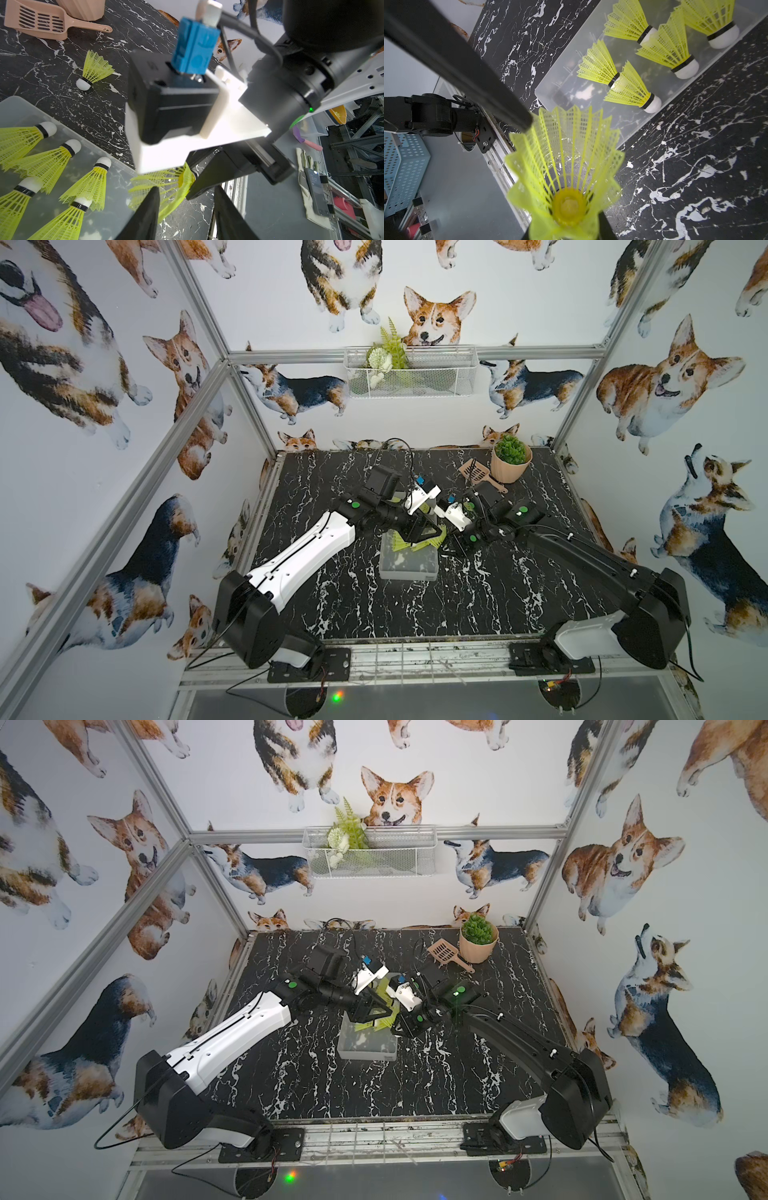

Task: Put the shuttlecocks into the storage box
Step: Place the shuttlecock in the storage box.

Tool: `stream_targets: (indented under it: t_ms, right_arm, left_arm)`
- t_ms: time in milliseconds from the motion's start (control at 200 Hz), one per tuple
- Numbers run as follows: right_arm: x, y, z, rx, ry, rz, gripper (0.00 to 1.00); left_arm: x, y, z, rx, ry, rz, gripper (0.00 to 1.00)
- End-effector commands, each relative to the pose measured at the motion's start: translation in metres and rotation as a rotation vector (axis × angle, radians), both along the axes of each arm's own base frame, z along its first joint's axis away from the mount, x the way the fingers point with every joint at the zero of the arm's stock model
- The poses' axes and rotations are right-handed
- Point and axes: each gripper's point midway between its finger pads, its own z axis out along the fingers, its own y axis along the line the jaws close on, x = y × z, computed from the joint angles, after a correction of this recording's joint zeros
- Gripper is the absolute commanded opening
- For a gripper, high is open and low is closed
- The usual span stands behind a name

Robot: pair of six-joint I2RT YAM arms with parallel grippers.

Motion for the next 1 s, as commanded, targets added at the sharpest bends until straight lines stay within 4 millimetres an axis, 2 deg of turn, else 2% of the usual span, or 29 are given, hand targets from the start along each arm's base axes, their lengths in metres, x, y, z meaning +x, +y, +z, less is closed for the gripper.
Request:
stream_targets:
  t_ms: [0,200,400,456,536,576,606,646,806,991]
  right_arm:
    - [-0.004,0.002,0.003,0.012,0.005,0.024,0.21]
    - [-0.005,0.002,0.002,0.01,0.008,0.025,0.21]
    - [-0.004,0.001,0.0,0.001,0.008,0.022,0.21]
    - [-0.004,0.0,0.0,-0.002,0.009,0.02,0.22]
    - [-0.004,-0.002,-0.002,-0.013,0.005,0.014,0.22]
    - [-0.002,-0.003,-0.002,-0.02,-0.002,0.009,0.26]
    - [-0.001,-0.005,-0.003,-0.028,-0.01,0.002,0.34]
    - [0.003,-0.008,-0.005,-0.046,-0.025,-0.018,0.45]
    - [0.018,-0.024,-0.007,-0.114,-0.108,-0.101,0.66]
    - [0.033,-0.047,-0.004,-0.148,-0.194,-0.216,0.71]
  left_arm:
    - [-0.006,-0.001,0.0,-0.001,0.006,-0.036,0.42]
    - [-0.007,-0.003,-0.005,0.008,0.02,-0.046,0.39]
    - [-0.01,-0.004,-0.01,0.018,0.042,-0.062,0.25]
    - [-0.009,-0.004,-0.011,0.022,0.044,-0.062,0.16]
    - [-0.009,-0.003,-0.011,0.027,0.041,-0.059,0.08]
    - [-0.008,-0.003,-0.01,0.029,0.037,-0.055,0.03]
    - [-0.007,-0.002,-0.01,0.031,0.032,-0.049,0.0]
    - [-0.006,-0.002,-0.01,0.033,0.027,-0.039,0.0]
    - [0.007,0.004,-0.013,0.049,0.013,0.072,0.0]
    - [0.026,0.015,-0.025,0.041,0.069,0.292,0.0]
